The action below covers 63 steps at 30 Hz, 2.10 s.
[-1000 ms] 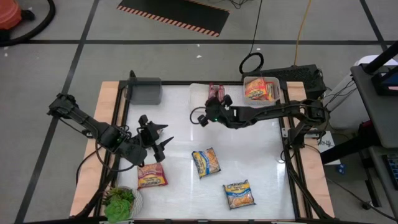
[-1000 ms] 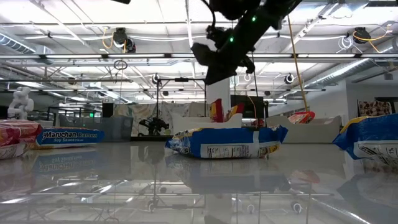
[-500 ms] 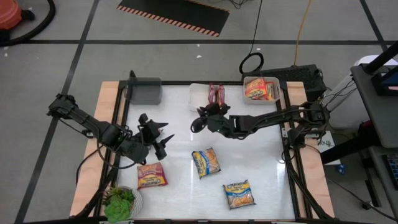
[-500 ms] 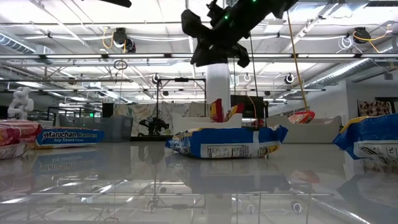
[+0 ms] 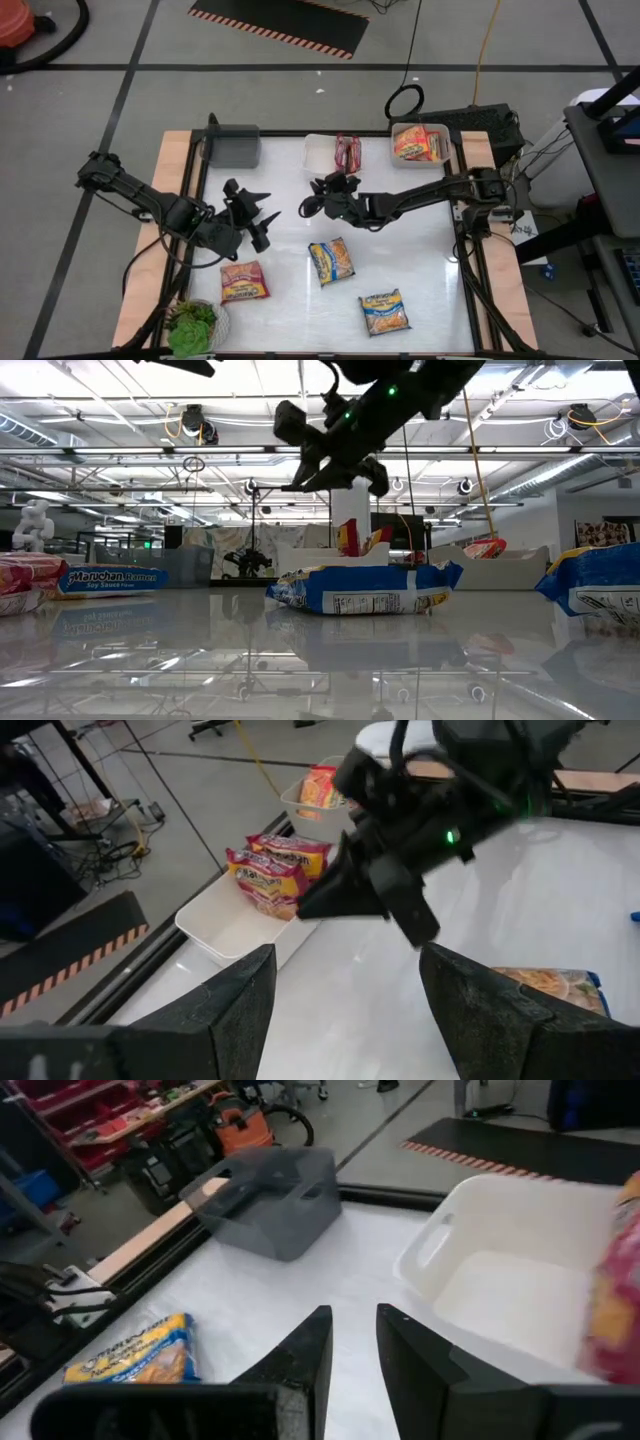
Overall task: Sort Maruchan noodles
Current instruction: Put the right red noodle pack into the white bin
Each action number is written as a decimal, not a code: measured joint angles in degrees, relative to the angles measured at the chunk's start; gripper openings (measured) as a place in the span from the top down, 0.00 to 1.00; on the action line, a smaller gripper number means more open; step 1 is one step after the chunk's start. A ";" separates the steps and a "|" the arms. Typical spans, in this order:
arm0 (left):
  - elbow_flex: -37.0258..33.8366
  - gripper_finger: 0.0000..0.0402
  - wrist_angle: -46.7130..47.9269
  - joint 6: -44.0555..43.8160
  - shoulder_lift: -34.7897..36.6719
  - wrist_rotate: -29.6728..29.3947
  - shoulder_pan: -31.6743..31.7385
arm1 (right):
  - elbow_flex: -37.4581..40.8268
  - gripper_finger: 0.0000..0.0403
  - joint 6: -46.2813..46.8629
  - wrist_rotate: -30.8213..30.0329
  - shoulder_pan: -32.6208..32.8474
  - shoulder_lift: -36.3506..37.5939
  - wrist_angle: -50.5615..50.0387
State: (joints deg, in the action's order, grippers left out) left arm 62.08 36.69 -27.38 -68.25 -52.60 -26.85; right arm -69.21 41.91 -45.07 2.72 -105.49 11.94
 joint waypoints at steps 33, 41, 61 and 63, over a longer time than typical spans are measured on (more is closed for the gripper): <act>-0.02 0.37 4.10 -7.02 -0.02 0.58 0.09 | 1.12 0.99 -11.30 2.81 -1.90 -6.21 9.26; -0.02 0.37 8.20 -11.67 -0.02 1.00 0.09 | 4.22 1.00 -7.94 2.81 -2.76 -6.24 10.11; -0.02 0.37 8.57 -11.49 -0.02 1.37 0.31 | 7.21 1.00 -5.00 1.43 -5.08 -6.24 10.09; -0.02 0.37 8.57 -11.37 -0.02 1.36 0.32 | 7.21 1.00 -5.22 1.69 -5.61 -6.24 10.08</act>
State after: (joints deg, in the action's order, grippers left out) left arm 62.06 45.25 -38.75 -68.27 -51.24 -26.54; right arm -62.00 36.69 -43.37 -2.89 -111.72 22.02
